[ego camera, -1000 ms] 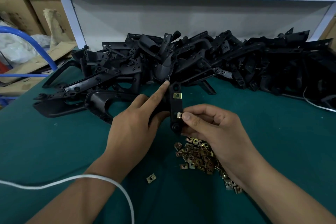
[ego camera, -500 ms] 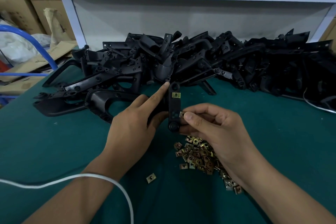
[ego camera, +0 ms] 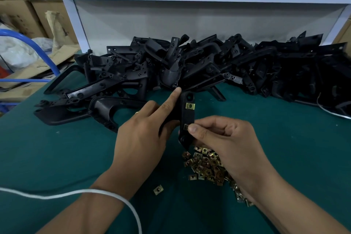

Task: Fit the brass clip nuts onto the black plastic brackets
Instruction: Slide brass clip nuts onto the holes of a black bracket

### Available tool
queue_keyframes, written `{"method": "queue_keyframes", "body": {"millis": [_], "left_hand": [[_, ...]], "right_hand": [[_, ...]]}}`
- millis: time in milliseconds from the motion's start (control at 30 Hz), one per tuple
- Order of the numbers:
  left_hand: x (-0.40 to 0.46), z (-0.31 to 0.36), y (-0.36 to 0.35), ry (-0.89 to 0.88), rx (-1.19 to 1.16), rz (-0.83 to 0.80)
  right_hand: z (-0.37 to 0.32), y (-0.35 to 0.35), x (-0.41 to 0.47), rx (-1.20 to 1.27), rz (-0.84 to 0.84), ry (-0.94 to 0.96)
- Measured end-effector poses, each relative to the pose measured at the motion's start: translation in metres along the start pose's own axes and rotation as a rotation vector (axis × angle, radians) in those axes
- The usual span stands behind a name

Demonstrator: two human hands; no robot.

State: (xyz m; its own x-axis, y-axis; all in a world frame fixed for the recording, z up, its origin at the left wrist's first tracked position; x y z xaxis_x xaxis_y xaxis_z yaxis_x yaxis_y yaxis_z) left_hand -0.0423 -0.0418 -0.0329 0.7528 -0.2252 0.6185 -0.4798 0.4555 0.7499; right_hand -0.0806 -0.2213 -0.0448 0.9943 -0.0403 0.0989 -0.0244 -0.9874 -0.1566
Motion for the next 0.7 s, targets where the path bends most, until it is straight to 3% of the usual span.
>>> {"method": "queue_keyframes", "body": {"millis": [133,200,300,433,700], "left_hand": [[0.000,-0.001,0.000,0.013,-0.025,0.016],[0.000,-0.006,-0.002,0.063,-0.074,0.029],[0.000,-0.021,-0.005,0.169,-0.106,0.042],[-0.001,-0.025,-0.006,0.188,-0.102,0.031],[0.000,-0.022,-0.009,0.171,-0.063,-0.035]], "right_hand": [[-0.005,-0.001,0.001,0.038,-0.060,-0.032],[-0.010,0.003,0.003,-0.057,-0.065,0.010],[-0.015,0.020,0.005,-0.583,0.053,0.163],[-0.001,0.022,0.005,-1.075,0.012,0.111],[0.009,0.009,0.007,-1.058,0.006,0.175]]}}
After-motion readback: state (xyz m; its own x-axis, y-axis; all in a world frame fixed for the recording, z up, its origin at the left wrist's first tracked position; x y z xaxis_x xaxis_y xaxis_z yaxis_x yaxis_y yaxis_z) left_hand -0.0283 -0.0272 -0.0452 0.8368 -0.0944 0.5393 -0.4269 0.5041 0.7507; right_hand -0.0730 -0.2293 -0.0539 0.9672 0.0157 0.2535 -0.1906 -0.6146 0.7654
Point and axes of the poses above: each hand's wrist, its own x-axis towards the middle knuckle, its own y-axis out of the back of the hand, z = x × y, the point moved 6 cm from there along x, towards the middle knuckle, and after that the axes turned 8 degrees about x, right-handed, at the moved point
